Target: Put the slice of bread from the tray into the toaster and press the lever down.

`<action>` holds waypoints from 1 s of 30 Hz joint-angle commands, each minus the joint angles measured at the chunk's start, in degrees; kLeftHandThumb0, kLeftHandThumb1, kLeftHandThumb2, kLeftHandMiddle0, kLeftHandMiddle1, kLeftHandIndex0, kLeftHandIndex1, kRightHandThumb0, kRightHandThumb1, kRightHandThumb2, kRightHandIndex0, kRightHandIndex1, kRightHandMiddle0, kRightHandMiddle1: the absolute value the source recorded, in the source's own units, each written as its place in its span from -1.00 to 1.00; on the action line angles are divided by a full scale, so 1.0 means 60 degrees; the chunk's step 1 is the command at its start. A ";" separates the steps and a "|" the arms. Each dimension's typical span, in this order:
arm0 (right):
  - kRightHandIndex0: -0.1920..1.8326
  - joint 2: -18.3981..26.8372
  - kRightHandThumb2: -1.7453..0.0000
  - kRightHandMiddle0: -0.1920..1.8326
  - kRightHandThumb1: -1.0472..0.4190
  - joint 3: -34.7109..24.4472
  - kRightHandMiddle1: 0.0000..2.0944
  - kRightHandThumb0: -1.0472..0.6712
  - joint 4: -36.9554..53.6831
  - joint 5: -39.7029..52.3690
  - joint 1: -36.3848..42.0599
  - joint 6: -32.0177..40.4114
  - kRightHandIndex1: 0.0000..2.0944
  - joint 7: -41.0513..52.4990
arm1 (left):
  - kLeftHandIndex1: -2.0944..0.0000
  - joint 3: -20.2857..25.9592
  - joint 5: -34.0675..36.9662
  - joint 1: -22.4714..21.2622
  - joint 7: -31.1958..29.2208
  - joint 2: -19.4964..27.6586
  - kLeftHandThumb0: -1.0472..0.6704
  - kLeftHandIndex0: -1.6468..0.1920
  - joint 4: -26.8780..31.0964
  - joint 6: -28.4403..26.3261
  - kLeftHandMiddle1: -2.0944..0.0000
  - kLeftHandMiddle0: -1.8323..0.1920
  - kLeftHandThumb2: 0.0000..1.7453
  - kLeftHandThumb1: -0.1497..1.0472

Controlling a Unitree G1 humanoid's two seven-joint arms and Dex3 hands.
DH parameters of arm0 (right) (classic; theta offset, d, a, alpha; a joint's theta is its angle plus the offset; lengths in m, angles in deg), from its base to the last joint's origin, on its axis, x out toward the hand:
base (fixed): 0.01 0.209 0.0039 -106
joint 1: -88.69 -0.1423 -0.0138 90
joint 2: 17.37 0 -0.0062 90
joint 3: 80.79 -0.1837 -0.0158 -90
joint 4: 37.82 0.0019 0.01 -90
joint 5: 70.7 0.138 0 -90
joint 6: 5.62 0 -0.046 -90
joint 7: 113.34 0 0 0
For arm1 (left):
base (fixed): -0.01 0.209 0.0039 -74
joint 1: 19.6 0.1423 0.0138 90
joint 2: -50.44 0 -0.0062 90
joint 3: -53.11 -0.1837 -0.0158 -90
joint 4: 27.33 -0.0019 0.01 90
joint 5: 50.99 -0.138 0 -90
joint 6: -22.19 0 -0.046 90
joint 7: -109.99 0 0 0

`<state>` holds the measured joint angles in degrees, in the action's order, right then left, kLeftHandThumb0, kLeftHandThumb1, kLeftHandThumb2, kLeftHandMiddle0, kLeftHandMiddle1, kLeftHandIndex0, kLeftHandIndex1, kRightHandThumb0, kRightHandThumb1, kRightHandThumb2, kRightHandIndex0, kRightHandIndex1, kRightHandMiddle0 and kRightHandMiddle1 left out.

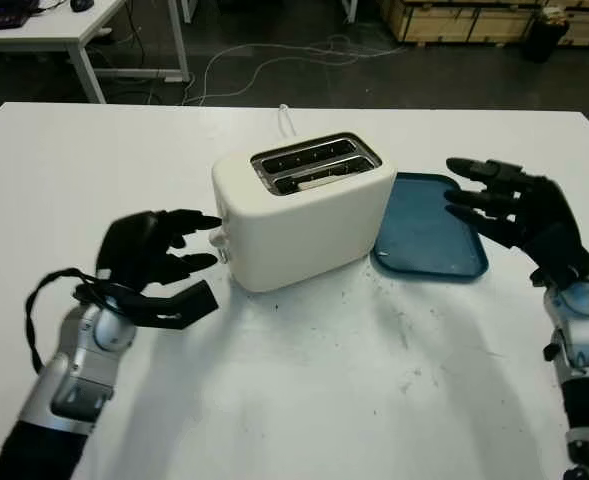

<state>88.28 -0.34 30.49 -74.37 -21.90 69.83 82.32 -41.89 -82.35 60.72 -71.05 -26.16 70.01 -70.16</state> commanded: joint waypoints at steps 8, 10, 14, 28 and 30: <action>0.04 0.0678 1.00 -0.09 -0.73 0.0596 -1.00 -0.53 -0.0586 -0.0485 -0.0904 -0.0200 -1.00 0.0637 | 0.96 0.0618 -0.0211 -0.1170 -0.1242 0.1013 -0.53 -0.38 0.0218 -0.0725 0.06 0.06 -1.00 0.65; 0.03 0.0741 1.00 -0.09 -0.72 0.0724 -1.00 -0.52 -0.0612 -0.0603 -0.1031 -0.0163 -1.00 0.0714 | 0.95 0.0625 -0.0230 -0.1389 -0.1379 0.1146 -0.52 -0.41 0.0116 -0.0787 0.08 0.03 -1.00 0.64; 0.02 0.0834 1.00 -0.10 -0.71 0.1006 -1.00 -0.47 -0.0521 -0.0901 -0.1205 0.0030 -1.00 0.0877 | 0.93 0.0585 -0.0364 -0.1798 -0.1662 0.1404 -0.50 -0.47 -0.0118 -0.0851 0.06 -0.05 -1.00 0.60; -0.02 0.0785 1.00 -0.14 -0.72 0.1329 -1.00 -0.51 -0.0571 -0.1197 -0.1590 0.0197 -0.99 0.0784 | 0.94 0.0505 -0.0542 -0.1926 -0.1606 0.1009 -0.46 -0.47 -0.0364 -0.1190 0.16 -0.09 -1.00 0.55; -0.03 0.0851 1.00 -0.16 -0.72 0.1360 -1.00 -0.47 -0.0608 -0.1235 -0.1752 0.0148 -1.00 0.0873 | 0.95 0.0465 -0.0557 -0.1871 -0.1759 0.1010 -0.45 -0.46 -0.0295 -0.1309 0.19 -0.08 -1.00 0.56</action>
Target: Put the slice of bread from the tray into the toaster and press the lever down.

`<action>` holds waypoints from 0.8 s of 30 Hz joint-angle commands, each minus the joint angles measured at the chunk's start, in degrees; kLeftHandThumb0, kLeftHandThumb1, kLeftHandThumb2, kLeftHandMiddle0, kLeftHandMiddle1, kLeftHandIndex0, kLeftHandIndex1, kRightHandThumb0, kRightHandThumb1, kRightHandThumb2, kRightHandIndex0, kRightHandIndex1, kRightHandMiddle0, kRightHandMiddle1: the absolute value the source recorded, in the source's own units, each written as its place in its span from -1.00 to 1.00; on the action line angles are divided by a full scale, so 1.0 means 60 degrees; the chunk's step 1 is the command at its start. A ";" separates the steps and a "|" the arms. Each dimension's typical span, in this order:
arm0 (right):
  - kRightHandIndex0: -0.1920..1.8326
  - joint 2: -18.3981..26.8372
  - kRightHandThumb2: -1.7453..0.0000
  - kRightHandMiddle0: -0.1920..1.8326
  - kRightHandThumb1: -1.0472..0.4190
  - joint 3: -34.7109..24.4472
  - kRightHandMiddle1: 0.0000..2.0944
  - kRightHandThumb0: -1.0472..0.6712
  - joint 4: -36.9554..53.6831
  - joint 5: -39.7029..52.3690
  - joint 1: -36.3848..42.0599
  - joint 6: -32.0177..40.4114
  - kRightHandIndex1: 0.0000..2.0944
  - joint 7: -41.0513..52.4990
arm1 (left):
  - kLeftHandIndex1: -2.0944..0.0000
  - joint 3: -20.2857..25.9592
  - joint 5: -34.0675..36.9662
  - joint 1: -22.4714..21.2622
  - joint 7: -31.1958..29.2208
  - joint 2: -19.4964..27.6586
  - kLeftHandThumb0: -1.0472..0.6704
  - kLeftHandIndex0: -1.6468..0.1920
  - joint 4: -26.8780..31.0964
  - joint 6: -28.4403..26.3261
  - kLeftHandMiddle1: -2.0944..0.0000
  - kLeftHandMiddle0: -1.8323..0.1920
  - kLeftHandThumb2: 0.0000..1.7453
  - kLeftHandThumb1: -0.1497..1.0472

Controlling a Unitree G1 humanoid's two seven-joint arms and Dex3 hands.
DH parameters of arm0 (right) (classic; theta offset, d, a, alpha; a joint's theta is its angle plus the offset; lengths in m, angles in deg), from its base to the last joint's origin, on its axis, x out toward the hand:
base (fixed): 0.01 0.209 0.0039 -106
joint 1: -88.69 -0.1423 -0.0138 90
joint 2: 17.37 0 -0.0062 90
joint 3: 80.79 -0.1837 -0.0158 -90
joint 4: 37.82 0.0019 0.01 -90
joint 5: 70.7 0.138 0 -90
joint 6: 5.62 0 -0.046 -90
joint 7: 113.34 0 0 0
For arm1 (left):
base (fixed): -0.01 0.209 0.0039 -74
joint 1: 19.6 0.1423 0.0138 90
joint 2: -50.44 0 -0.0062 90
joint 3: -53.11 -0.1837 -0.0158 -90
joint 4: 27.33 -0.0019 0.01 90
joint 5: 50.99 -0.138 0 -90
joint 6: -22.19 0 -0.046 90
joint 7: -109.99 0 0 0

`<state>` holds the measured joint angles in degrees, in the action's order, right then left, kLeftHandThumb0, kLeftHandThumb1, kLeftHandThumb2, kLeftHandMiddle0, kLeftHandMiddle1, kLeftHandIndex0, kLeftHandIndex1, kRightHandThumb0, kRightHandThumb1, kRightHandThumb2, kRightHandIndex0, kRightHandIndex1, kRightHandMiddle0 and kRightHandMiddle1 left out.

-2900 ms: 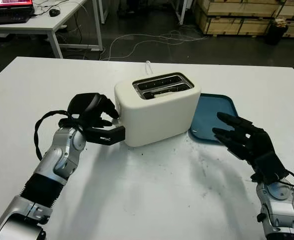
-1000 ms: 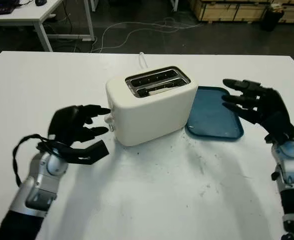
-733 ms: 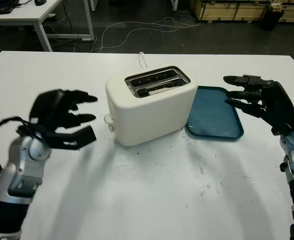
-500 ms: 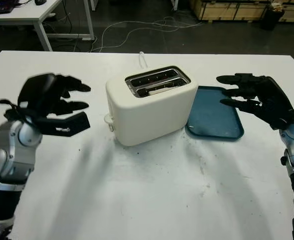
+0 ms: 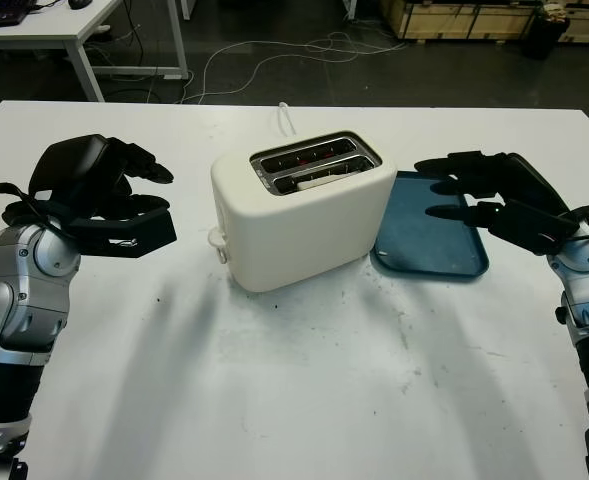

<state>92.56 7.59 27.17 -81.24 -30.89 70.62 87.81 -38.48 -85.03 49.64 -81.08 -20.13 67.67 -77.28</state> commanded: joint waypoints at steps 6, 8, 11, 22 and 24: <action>-0.06 0.0577 0.99 -0.18 -0.75 0.0197 -1.00 -0.47 -0.0207 -0.0219 -0.0967 0.0051 -1.00 0.0510 | 0.96 -0.0172 -0.0193 -0.0014 -0.0640 0.0142 -0.42 -0.44 0.0341 -0.0411 0.22 -0.05 -1.00 0.55; -0.09 0.0709 1.00 -0.18 -0.74 0.0201 -1.00 -0.46 -0.0225 -0.0063 -0.1329 0.0384 -1.00 0.0943 | 0.96 -0.0166 -0.0191 -0.0080 -0.0698 0.0251 -0.41 -0.45 0.0280 -0.0246 0.22 -0.06 -1.00 0.53; -0.09 0.0863 1.00 -0.18 -0.72 0.0252 -0.99 -0.44 -0.0342 -0.0088 -0.1829 0.0435 -0.99 0.1272 | 0.96 -0.0202 -0.0233 -0.0248 -0.0741 0.0414 -0.40 -0.46 0.0201 -0.0053 0.21 -0.07 -1.00 0.51; -0.08 0.0867 1.00 -0.18 -0.67 0.0460 -1.00 -0.39 -0.0704 -0.0119 -0.2154 0.0247 -1.00 0.1563 | 0.96 -0.0374 -0.0302 -0.0968 -0.1213 0.0734 -0.43 -0.48 0.0030 0.0116 0.30 -0.14 -1.00 0.48; -0.11 0.0865 0.99 -0.19 -0.68 0.0508 -1.00 -0.41 -0.0868 -0.0155 -0.2116 0.0137 -1.00 0.1565 | 0.97 -0.0391 -0.0347 -0.1011 -0.1266 0.0735 -0.43 -0.48 0.0047 0.0058 0.28 -0.13 -1.00 0.48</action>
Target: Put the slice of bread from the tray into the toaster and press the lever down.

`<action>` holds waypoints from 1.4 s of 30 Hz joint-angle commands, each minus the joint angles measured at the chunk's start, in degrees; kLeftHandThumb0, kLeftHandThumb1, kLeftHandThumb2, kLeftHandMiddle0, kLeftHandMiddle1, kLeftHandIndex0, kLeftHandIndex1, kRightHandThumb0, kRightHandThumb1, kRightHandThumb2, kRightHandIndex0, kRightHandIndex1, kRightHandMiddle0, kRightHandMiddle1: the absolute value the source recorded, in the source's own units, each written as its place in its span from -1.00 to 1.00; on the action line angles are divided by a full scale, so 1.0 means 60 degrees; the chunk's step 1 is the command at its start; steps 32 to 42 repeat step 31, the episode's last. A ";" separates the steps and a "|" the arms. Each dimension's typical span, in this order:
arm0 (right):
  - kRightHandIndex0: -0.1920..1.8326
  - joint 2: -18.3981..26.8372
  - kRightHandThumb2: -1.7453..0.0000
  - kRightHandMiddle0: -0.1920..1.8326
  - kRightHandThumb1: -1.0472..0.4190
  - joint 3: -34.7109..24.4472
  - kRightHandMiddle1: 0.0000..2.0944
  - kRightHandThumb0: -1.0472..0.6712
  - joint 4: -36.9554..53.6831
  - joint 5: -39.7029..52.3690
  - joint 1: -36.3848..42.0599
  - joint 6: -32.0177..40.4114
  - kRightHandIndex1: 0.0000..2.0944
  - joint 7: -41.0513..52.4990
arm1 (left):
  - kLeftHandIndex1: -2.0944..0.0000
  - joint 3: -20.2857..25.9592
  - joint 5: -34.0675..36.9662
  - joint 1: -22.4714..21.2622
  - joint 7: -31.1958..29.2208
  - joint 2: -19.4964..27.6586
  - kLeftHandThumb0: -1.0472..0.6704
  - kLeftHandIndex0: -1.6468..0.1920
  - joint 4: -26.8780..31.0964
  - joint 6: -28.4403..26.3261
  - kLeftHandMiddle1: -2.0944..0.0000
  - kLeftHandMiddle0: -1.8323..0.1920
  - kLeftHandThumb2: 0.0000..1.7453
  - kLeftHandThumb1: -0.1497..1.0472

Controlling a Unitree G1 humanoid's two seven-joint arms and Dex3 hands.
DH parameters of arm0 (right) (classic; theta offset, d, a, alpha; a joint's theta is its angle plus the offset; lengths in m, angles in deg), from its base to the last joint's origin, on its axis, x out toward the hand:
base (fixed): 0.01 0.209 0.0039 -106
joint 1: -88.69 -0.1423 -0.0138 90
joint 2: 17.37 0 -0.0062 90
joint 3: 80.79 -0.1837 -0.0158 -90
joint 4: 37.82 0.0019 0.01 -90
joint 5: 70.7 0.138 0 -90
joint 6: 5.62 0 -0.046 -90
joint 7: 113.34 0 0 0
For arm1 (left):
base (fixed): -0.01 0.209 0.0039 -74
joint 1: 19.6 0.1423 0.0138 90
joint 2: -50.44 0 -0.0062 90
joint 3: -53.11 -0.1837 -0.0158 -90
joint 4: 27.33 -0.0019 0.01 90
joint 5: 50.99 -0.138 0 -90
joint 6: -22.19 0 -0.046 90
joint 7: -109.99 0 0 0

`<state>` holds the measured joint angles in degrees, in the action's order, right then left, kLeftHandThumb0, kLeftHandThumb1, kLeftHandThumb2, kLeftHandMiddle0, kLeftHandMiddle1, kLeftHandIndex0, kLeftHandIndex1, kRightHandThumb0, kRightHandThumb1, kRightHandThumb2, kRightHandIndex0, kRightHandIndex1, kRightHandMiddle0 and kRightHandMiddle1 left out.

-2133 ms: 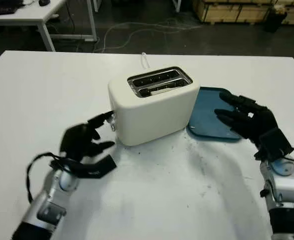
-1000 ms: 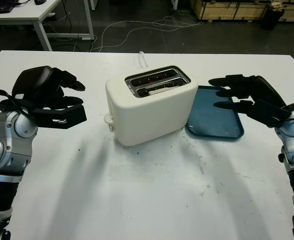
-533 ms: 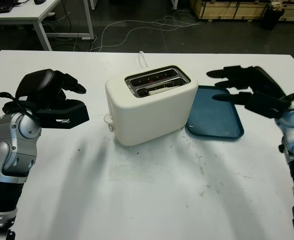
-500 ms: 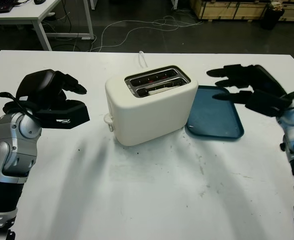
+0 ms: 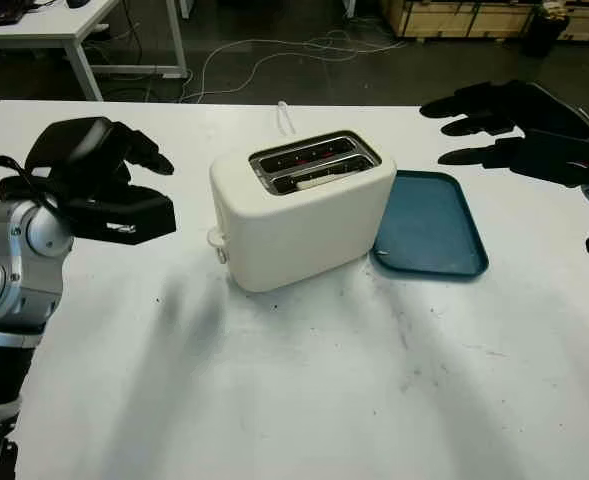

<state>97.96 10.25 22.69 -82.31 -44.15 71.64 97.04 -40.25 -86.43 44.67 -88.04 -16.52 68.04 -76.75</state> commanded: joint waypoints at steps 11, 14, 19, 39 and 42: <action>-0.11 -0.0016 1.00 -0.21 -0.69 0.0213 -1.00 -0.40 0.0415 -0.0216 0.0488 0.0307 -0.99 -0.0080 | 0.98 -0.0146 -0.0175 -0.0204 -0.0153 0.0032 -0.43 -0.46 0.0007 -0.0111 0.17 -0.06 -1.00 0.53; -0.12 -0.0031 1.00 -0.21 -0.68 0.0187 -1.00 -0.31 0.0447 -0.0130 0.0540 0.0340 -1.00 -0.0029 | 0.98 -0.0180 -0.0207 -0.0197 -0.0106 0.0021 -0.44 -0.46 -0.0005 -0.0082 0.12 -0.03 -1.00 0.54; -0.11 -0.0050 1.00 -0.21 -0.68 0.0179 -1.00 -0.30 0.0503 -0.0056 0.0551 0.0397 -1.00 -0.0011 | 0.98 -0.0185 -0.0215 -0.0163 -0.0039 0.0007 -0.46 -0.46 -0.0072 -0.0008 0.11 -0.02 -1.00 0.54; -0.11 -0.0037 1.00 -0.21 -0.68 0.0126 -1.00 -0.28 0.0809 0.0110 0.0667 0.0570 -1.00 0.0114 | 0.98 -0.0137 -0.0227 -0.0053 -0.0037 -0.0006 -0.45 -0.46 0.0029 0.0066 0.13 -0.02 -1.00 0.54; -0.11 -0.0037 1.00 -0.21 -0.68 0.0126 -1.00 -0.28 0.0809 0.0110 0.0667 0.0570 -1.00 0.0114 | 0.98 -0.0137 -0.0227 -0.0053 -0.0037 -0.0006 -0.45 -0.46 0.0029 0.0066 0.13 -0.02 -1.00 0.54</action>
